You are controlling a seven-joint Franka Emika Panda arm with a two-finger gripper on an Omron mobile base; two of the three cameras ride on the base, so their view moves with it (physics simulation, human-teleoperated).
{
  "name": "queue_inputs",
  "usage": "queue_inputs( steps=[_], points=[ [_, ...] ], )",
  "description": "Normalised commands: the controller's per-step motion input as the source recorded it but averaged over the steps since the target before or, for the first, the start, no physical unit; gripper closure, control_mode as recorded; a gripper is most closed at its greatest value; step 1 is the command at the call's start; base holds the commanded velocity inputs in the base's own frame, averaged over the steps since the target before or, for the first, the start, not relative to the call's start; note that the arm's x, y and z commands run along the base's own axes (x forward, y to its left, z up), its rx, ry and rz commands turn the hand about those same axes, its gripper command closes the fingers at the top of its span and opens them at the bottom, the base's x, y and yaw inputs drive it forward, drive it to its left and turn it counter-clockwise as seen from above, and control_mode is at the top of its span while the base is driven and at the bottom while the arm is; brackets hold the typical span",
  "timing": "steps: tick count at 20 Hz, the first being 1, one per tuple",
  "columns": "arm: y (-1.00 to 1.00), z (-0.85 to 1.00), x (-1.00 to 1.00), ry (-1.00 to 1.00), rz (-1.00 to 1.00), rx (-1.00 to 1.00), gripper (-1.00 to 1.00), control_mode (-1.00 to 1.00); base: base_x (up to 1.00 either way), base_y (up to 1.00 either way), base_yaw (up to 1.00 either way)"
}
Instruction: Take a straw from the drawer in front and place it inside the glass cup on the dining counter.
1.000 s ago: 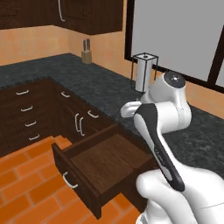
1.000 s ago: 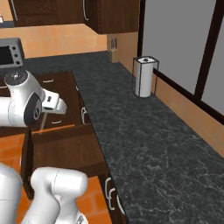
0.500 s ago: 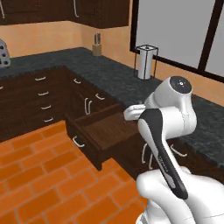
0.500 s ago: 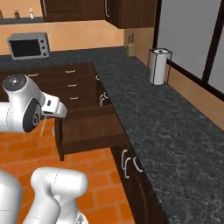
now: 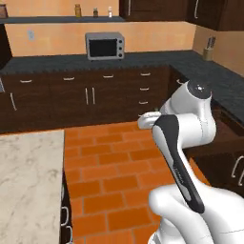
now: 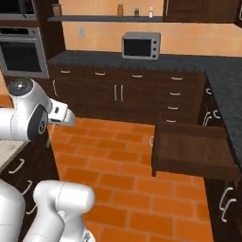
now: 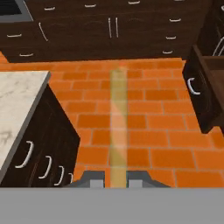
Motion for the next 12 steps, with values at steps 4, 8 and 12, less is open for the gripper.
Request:
queue_inputs(
  steps=[4, 8, 12],
  points=[
    [0.00, 0.00, 0.00, 0.00, 0.00, 0.00, 1.00, 1.00, -0.27, 0.21, 0.45],
    [0.00, 0.00, 0.00, 0.00, 0.00, 0.00, 1.00, 1.00, -0.97, -0.02, 0.11],
    [0.00, 0.00, 0.00, 0.00, 0.00, 0.00, 1.00, 1.00, -1.00, 0.00, 0.00]
  ],
)
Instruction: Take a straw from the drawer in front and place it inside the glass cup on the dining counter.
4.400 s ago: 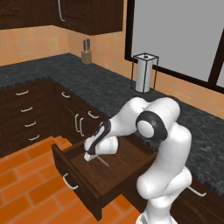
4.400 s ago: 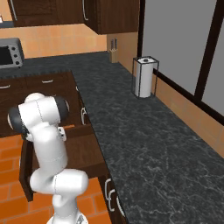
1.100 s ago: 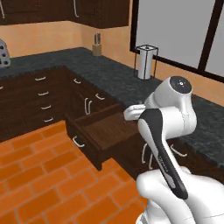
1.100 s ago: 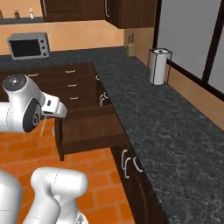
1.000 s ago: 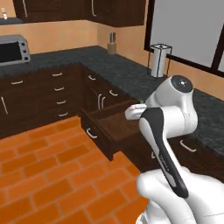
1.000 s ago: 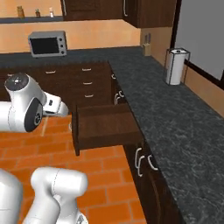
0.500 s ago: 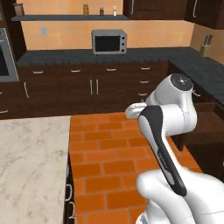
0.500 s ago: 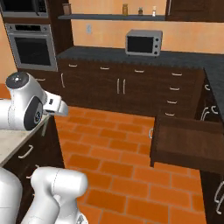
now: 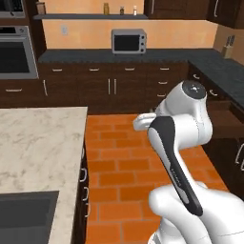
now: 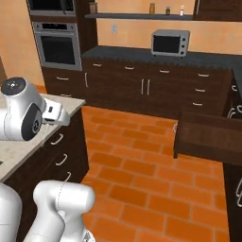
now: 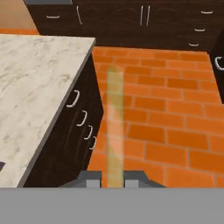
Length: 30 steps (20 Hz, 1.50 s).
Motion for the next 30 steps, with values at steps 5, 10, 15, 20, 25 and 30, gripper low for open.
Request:
queue_inputs(
  steps=[5, 10, 15, 20, 25, 30],
  points=[
    [0.00, 0.00, 0.00, 0.00, 0.00, 0.00, 1.00, 1.00, -1.00, 0.00, -0.03],
    [0.00, 0.00, 0.00, 0.00, 0.00, 0.00, 1.00, 1.00, -1.00, 0.00, -0.13],
    [0.00, 0.00, 0.00, 0.00, 0.00, 0.00, 1.00, 1.00, -1.00, 0.00, -0.21],
    [0.00, 0.00, 0.00, 0.00, 0.00, 0.00, 1.00, 1.00, -1.00, 0.00, -0.21],
    [0.00, 0.00, 0.00, 0.00, 0.00, 0.00, 1.00, 1.00, -1.00, 0.00, -0.19],
    [0.00, 0.00, 0.00, 0.00, 0.00, 0.00, 1.00, 1.00, -1.00, 0.00, -0.17]
  ],
)
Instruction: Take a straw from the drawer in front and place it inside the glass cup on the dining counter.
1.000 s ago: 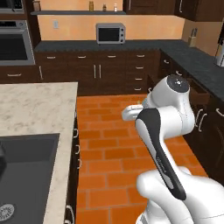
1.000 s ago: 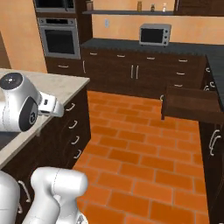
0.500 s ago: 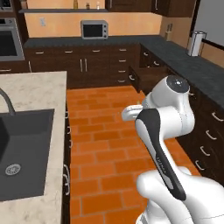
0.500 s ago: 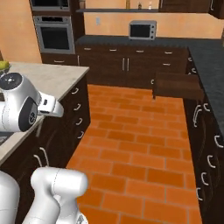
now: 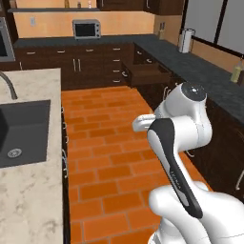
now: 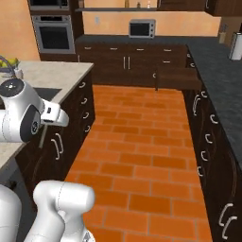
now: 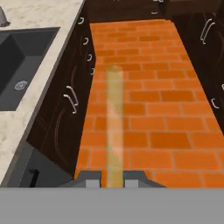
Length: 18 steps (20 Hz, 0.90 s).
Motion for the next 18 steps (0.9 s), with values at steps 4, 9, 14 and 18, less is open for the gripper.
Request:
queue_inputs(
  steps=[4, 9, 14, 18],
  points=[
    [0.00, 0.00, 0.00, 0.00, 0.00, 0.00, 1.00, 1.00, -1.00, 0.00, -0.17],
    [0.00, 0.00, 0.00, 0.00, 0.00, 0.00, 1.00, 1.00, -1.00, 0.00, -0.17],
    [0.00, 0.00, 0.00, 0.00, 0.00, 0.00, 1.00, 1.00, -1.00, 0.02, -0.13],
    [0.00, 0.00, 0.00, 0.00, 0.00, 0.00, 1.00, 1.00, -1.00, 0.20, -0.01]
  ],
)
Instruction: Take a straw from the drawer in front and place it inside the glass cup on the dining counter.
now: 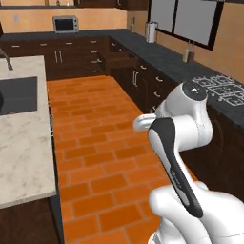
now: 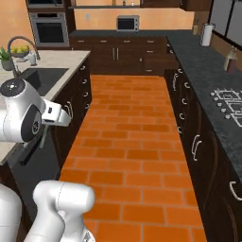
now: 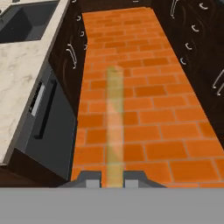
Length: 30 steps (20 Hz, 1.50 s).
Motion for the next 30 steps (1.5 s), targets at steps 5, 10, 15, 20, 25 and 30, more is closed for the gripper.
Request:
queue_inputs(
  steps=[5, 10, 15, 20, 25, 30],
  points=[
    [0.00, 0.00, 0.00, 0.00, 0.00, 0.00, 1.00, 1.00, -0.47, 0.82, 0.00],
    [0.00, 0.00, 0.00, 0.00, 0.00, 0.00, 1.00, 1.00, -0.13, 1.00, 0.00],
    [0.00, 0.00, 0.00, 0.00, 0.00, 0.00, 1.00, 1.00, -0.24, 1.00, 0.00],
    [0.00, 0.00, 0.00, 0.00, 0.00, 0.00, 1.00, 1.00, -0.32, 1.00, -0.02],
    [0.00, 0.00, 0.00, 0.00, 0.00, 0.00, 1.00, 1.00, -0.29, 1.00, -0.05],
    [0.00, 0.00, 0.00, 0.00, 0.00, 0.00, 1.00, 1.00, -0.25, 1.00, -0.09]
  ],
)
